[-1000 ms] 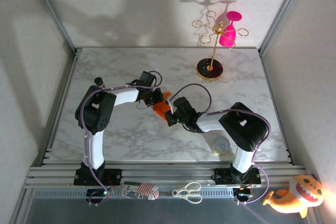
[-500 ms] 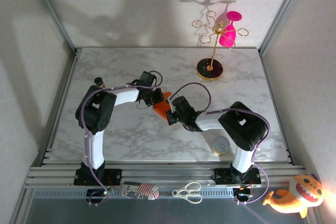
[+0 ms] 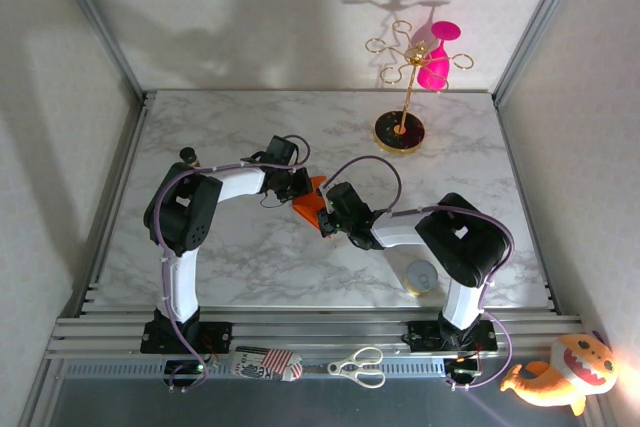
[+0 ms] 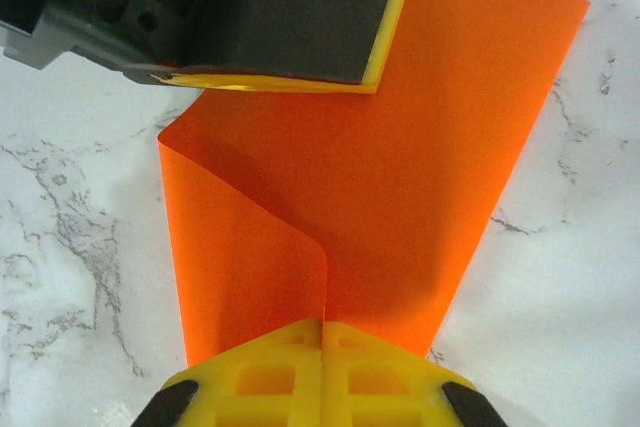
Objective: Fold a paper plane with a square sheet of paper (pick it up from the middle)
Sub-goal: Third fold the triangle at the center of the table.
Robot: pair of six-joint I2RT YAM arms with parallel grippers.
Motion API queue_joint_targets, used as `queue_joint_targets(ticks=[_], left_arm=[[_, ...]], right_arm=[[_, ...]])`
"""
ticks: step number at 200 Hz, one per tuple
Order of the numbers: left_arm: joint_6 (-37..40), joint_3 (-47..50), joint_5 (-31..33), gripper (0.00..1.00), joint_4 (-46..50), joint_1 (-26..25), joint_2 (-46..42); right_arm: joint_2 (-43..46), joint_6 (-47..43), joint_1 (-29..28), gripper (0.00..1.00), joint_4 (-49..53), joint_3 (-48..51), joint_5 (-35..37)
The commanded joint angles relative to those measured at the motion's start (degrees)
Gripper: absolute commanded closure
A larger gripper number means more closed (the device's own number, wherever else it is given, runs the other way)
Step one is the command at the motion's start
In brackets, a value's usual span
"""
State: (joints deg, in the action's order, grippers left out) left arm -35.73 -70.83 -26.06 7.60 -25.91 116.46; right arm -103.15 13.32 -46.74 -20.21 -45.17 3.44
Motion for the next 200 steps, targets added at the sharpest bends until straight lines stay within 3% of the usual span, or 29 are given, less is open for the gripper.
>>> queue_joint_targets(ticks=[1,200], left_arm=[[1.2,0.4,2.0,0.9,4.7,-1.2,3.3],[1.5,0.1,2.1,0.91,5.0,-1.3,3.9]], right_arm=[[-0.6,0.4,0.3,1.0,1.1,-1.5,1.4],[-1.5,0.2,0.3,1.0,3.9,-3.0,3.7]])
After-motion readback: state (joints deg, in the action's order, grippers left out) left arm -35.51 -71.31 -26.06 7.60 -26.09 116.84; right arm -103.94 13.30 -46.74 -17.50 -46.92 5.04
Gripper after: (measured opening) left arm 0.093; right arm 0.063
